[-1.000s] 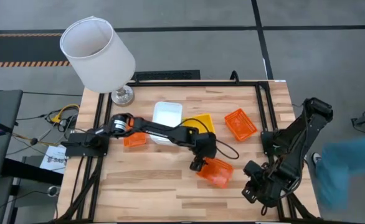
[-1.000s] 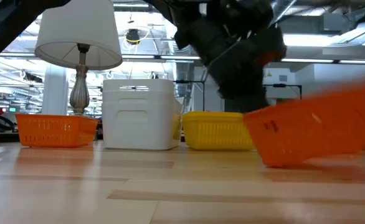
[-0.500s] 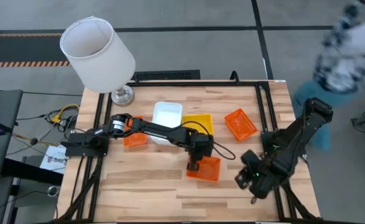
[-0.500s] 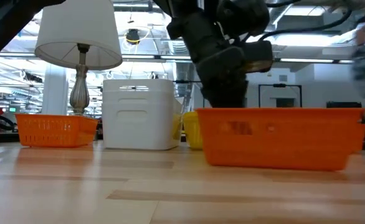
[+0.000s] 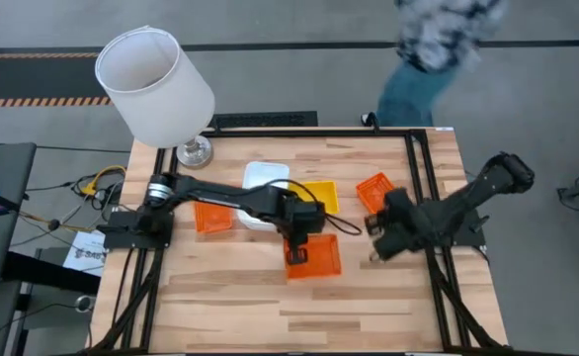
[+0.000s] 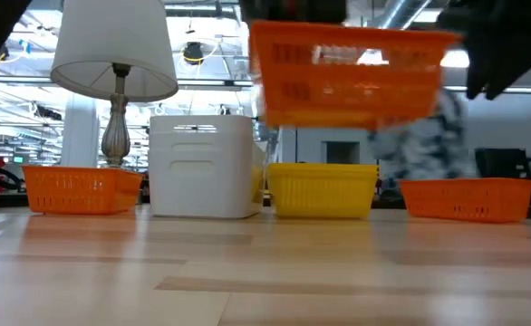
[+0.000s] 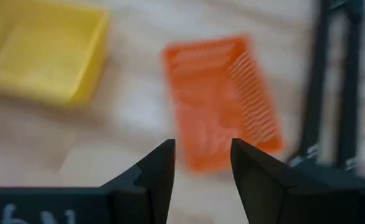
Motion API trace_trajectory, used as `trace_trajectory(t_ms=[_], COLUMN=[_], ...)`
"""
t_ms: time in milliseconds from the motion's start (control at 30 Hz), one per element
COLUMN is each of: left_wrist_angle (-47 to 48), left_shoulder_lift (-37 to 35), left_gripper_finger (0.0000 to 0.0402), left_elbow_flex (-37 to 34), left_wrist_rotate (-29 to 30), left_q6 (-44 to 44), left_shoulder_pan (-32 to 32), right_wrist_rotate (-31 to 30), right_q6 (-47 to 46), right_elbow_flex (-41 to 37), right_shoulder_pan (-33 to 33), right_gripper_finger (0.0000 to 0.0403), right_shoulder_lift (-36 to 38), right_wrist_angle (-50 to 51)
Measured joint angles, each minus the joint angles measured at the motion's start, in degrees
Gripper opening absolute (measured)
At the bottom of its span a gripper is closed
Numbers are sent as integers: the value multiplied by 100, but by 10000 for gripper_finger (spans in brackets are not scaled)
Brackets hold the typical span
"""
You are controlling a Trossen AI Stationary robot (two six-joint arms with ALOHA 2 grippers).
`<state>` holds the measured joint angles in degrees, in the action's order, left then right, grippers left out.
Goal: Stack baskets by color
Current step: Stack the bottom orange bin on top of the top right orange bin
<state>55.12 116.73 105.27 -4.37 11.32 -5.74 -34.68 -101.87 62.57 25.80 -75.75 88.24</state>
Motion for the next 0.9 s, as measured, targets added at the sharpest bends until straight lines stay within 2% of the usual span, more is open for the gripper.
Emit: trace_trajectory(t_ms=[267, 533, 700, 900], left_wrist_angle=[963, 1266, 1545, 1728], left_shoulder_lift=[-1050, -2019, -2498, -2918], left_gripper_finger=[0, 0, 0, 0], left_elbow_flex=[0, -2, -2, -2], left_wrist_rotate=[962, 2068, 2471, 2797], left_q6=[364, 1054, 1324, 1582], left_shoulder_pan=[0, -4, -7, -7], right_wrist_rotate=[-762, -1066, -841, -431], right_q6=[1220, 2205, 2849, 3247], right_elbow_flex=[-21, -319, -675, -1270], right_shoulder_pan=[-1925, -3561, -4121, -4295], right_gripper_finger=[159, 132, 82, 9], right_shoulder_lift=[-35, -441, -582, -676], right_wrist_angle=[-79, -453, -1043, -1829])
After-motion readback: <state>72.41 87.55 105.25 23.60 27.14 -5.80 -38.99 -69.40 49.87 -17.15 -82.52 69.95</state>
